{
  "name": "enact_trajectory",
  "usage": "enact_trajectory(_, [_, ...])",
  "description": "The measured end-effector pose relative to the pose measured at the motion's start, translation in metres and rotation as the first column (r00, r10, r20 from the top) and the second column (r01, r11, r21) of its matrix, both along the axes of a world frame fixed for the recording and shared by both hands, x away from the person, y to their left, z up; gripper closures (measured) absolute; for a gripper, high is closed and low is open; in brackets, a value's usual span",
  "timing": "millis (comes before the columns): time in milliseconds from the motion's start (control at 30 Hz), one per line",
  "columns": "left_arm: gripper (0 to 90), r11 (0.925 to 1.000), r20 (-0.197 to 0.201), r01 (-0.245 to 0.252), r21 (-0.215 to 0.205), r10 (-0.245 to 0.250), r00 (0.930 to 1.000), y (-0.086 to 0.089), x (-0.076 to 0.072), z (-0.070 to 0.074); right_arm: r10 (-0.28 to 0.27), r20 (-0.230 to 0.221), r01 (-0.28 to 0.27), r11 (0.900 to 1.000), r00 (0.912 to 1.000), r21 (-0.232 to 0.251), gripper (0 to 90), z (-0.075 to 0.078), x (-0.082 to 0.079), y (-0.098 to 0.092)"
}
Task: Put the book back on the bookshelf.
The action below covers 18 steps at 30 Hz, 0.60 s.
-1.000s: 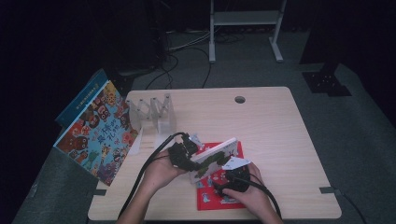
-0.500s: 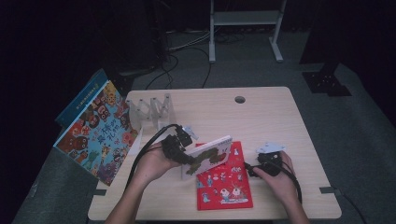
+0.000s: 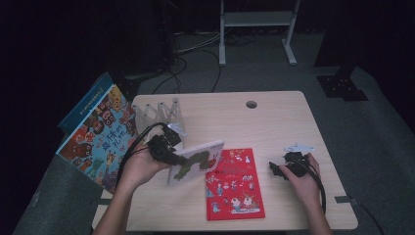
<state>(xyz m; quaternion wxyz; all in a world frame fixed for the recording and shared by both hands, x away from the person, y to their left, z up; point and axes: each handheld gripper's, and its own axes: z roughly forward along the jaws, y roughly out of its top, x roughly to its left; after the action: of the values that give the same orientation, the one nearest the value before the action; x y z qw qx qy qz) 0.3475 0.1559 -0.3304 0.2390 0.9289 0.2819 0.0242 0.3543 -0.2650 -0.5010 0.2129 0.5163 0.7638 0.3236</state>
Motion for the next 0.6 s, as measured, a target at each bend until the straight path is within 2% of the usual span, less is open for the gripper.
enact_trajectory(67, [75.1,0.9999,0.003,-0.013,-0.002,0.013,0.9999,0.007,0.0,0.002,0.004,0.02,-0.004,1.0,0.9998,0.008,10.4,-0.002,0.0,-0.001])
enact_trajectory(167, [75.1,0.9996,0.008,-0.03,-0.004,0.03,0.9995,0.015,-0.001,0.005,0.005,0.022,-0.005,1.0,0.9998,0.01,10.4,-0.003,0.0,-0.001])
enact_trajectory(200, [75.1,0.9989,0.01,-0.045,-0.01,0.045,0.9989,0.024,-0.002,0.009,0.005,0.022,-0.005,1.0,0.9998,0.01,10.2,-0.003,0.0,-0.001])
enact_trajectory(333, [75.1,0.9972,0.017,-0.074,-0.015,0.074,0.9971,0.039,-0.004,0.014,0.001,0.02,-0.001,1.0,0.9998,0.009,9.2,-0.003,0.0,-0.001])
enact_trajectory(600, [75.1,0.9892,0.017,-0.145,-0.02,0.146,0.9892,0.071,-0.007,0.018,-0.007,0.011,0.007,1.0,0.9999,0.006,5.3,-0.003,0.003,-0.002])
